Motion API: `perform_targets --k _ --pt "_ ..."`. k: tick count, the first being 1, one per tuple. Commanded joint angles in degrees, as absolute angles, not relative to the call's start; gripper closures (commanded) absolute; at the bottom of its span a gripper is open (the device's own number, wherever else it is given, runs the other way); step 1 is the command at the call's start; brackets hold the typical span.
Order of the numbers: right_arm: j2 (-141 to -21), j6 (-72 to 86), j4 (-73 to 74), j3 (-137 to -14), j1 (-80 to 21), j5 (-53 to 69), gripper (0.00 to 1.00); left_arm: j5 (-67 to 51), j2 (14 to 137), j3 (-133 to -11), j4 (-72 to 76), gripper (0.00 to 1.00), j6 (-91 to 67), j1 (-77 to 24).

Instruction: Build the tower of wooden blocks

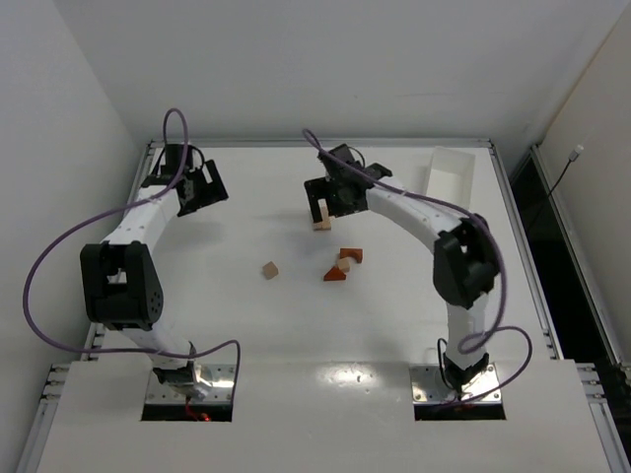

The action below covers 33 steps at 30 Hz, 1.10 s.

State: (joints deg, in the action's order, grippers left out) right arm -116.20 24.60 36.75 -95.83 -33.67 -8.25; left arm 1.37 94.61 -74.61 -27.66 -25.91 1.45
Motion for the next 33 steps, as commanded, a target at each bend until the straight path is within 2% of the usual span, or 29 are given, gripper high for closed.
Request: perform_targets --k 1,2,3,6,11,15,20,26,29,33 --pt "-103.91 12.51 32.52 -91.42 -32.61 -0.30 0.01 1.67 90.70 -73.13 -26.37 0.19 -26.28 -0.08" --pt "-101.80 9.78 31.91 -87.75 -32.09 1.65 0.01 2.19 90.01 -73.13 -26.89 0.19 -26.28 -0.70" --pt "-97.95 3.06 31.90 -85.89 -31.30 5.93 0.07 2.20 90.00 -72.52 -26.89 0.19 -26.28 -0.70" --pt "-90.82 -8.90 32.60 -77.80 -31.29 9.91 0.15 1.33 88.59 -72.51 -27.42 0.19 -22.77 -2.02" --pt "-83.59 -20.37 34.28 -66.99 -30.76 13.09 0.26 -2.01 86.75 -71.46 -27.95 0.19 -18.19 -4.04" --pt "-80.16 -24.17 31.12 -59.87 -31.55 13.18 0.30 -4.13 85.70 -69.53 -27.95 0.19 -16.09 -4.66" --pt "-80.24 -23.64 30.06 -60.11 -30.94 12.57 0.30 -10.99 85.69 -67.51 -30.40 0.19 -12.14 -7.10" --pt "-80.86 -23.64 29.53 -60.82 -30.94 8.18 0.30 -5.63 85.17 -62.75 -33.04 0.19 -9.06 -16.51" --pt "-80.86 -23.64 28.92 -60.82 -29.80 6.07 0.30 -3.43 85.17 -60.65 -33.66 0.21 -8.53 -22.30" --pt "-80.86 -23.64 28.30 -60.29 -28.21 5.02 0.31 -2.11 85.17 -59.33 -34.19 0.28 -7.82 -25.22"
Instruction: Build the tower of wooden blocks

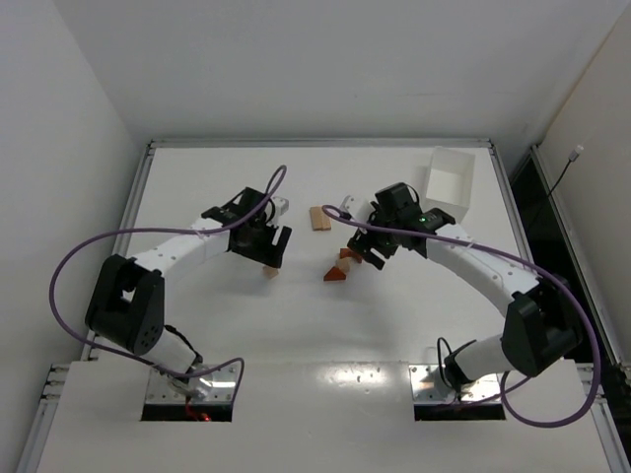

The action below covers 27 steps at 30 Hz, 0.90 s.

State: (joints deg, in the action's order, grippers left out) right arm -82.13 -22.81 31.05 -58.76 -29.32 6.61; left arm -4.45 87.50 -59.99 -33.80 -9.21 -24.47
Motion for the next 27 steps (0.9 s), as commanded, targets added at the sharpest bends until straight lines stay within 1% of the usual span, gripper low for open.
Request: perform_targets --k 1,6,10,19,27 --pt "-80.34 -23.64 28.30 -59.77 -27.43 5.01 0.31 -1.59 85.95 -59.33 -34.19 0.28 -7.82 -25.22" --pt "-79.72 -23.12 28.30 -59.77 -25.40 5.01 0.31 0.43 89.20 -58.80 -35.33 0.38 -7.21 -27.15" --pt "-79.19 -22.50 28.30 -59.77 -23.56 5.01 0.31 0.97 91.41 -59.33 -35.33 0.43 -6.68 -28.39" --pt "-79.80 -21.45 28.30 -60.29 -21.88 5.01 0.31 0.97 94.75 -59.85 -34.19 0.43 -4.22 -30.76" --pt "-80.86 -20.92 27.78 -60.82 -21.36 5.01 0.31 0.44 97.73 -62.84 -33.66 0.46 3.50 -30.76"
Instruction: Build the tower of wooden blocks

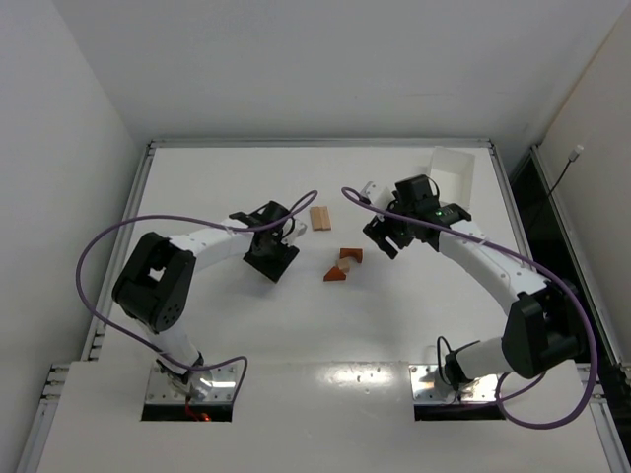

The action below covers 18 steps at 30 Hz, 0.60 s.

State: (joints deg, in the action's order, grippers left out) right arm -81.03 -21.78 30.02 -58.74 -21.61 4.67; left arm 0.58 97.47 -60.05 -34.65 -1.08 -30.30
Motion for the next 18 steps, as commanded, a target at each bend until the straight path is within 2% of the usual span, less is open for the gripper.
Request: perform_targets --k 1,6,18 --pt "-80.86 -20.40 27.77 -60.82 -21.36 5.53 0.31 -0.17 97.73 -62.84 -33.66 0.46 4.56 -30.76" --pt "-80.86 -20.39 27.77 -60.82 -21.36 5.54 0.31 -0.88 97.12 -63.46 -33.05 0.46 12.11 -30.76" --pt "-82.44 -20.39 27.25 -62.58 -20.83 5.01 0.31 -3.33 98.96 -64.69 -33.57 0.47 14.85 -30.15"
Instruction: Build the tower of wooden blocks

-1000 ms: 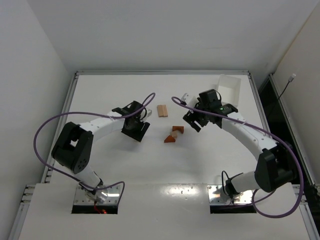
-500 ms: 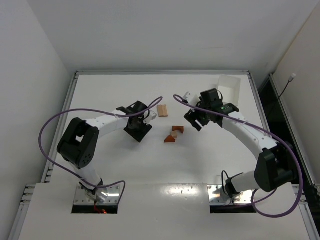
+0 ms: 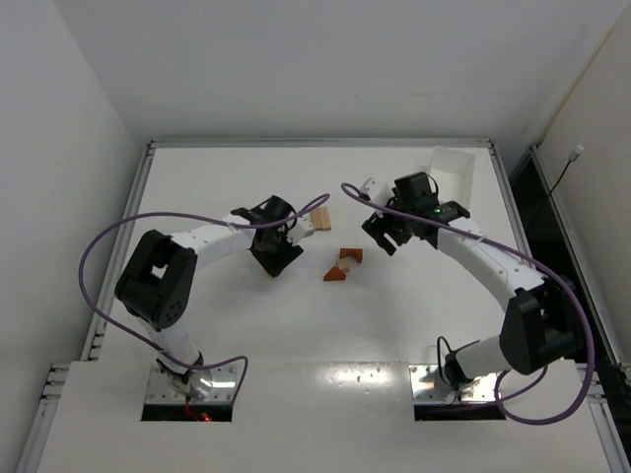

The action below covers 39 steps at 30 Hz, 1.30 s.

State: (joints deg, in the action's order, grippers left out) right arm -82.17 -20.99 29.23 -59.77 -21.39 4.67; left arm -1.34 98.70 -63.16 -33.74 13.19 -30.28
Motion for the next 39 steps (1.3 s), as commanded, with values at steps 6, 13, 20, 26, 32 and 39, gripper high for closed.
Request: perform_targets --k 6,13,20,26,32,39 --pt "-82.97 -20.39 27.25 -63.11 -20.83 5.01 0.31 -4.56 100.63 -64.69 -34.10 0.51 15.47 -29.01" --pt "-83.50 -20.39 27.25 -63.63 -20.83 5.01 0.31 -4.57 101.87 -64.69 -34.10 0.83 15.47 -27.86" --pt "-83.50 -20.39 26.72 -63.63 -20.83 4.39 0.31 -1.58 102.48 -69.60 -34.80 1.00 9.86 -27.33" --pt "-82.44 -18.11 26.19 -61.97 -20.22 4.39 0.31 10.94 106.33 -85.58 -38.84 1.00 -9.38 -30.05" --pt "-81.39 -12.23 26.19 -61.44 -17.14 4.39 0.31 10.12 116.26 -105.62 -45.43 1.00 -23.10 -31.20" --pt "-81.39 -4.93 26.72 -62.67 -12.30 7.11 0.31 8.00 125.68 -114.87 -47.47 1.00 -29.35 -33.13"
